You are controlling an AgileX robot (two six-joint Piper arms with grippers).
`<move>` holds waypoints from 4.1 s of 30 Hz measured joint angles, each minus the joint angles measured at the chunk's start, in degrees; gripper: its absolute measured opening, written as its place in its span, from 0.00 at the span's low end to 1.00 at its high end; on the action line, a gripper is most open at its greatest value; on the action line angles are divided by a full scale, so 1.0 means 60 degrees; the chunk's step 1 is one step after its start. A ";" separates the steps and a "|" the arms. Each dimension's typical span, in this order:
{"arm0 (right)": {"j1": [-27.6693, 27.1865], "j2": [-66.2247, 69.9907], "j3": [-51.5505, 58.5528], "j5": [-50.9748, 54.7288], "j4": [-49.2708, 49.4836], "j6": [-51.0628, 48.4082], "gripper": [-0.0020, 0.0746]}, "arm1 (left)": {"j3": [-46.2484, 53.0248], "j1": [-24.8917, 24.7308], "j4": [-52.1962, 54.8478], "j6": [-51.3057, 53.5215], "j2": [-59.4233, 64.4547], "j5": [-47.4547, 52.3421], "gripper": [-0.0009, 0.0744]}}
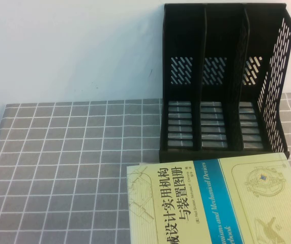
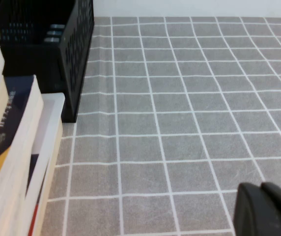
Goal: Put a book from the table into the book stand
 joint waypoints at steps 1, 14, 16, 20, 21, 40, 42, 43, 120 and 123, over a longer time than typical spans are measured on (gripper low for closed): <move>0.0000 0.0000 0.0000 0.0000 0.0000 0.0000 0.02 | 0.0000 0.0000 0.0000 0.0000 0.0000 0.0000 0.01; 0.0000 0.0000 0.0000 0.0000 0.0000 0.0000 0.02 | 0.0000 0.0000 0.0000 0.0000 0.0000 0.0000 0.01; 0.0000 0.0000 0.0000 0.0000 0.0000 0.0000 0.02 | 0.0000 0.0000 0.0000 0.0000 0.0000 0.0000 0.01; 0.0000 0.0000 0.0000 0.0000 0.0000 0.0000 0.02 | 0.0000 0.0000 0.0000 0.0000 0.0000 0.0000 0.01; 0.0000 0.0000 0.0000 0.0000 0.0000 0.0000 0.02 | 0.0000 0.0000 0.0000 0.0000 0.0000 0.0000 0.01; 0.0000 0.0000 0.0000 0.0000 0.0000 0.0000 0.02 | 0.0000 0.0000 0.0000 0.0000 0.0000 0.0000 0.01; 0.0000 0.0000 0.0000 0.0000 0.0000 0.0000 0.02 | 0.0000 0.0000 0.0000 0.0000 0.0000 0.0000 0.01; 0.0000 0.0000 0.0000 0.0000 0.0000 0.0000 0.02 | 0.0000 0.0000 0.0000 0.0000 0.0000 0.0000 0.01; 0.0000 0.0000 0.0000 0.0000 0.0000 0.0000 0.02 | -0.2230 0.0000 -0.0305 -0.2640 0.0000 -0.1899 0.01; 0.0000 0.0000 0.0000 0.0000 0.0000 0.0000 0.02 | -0.2230 0.0000 -0.0344 -0.2939 0.0000 -0.1899 0.01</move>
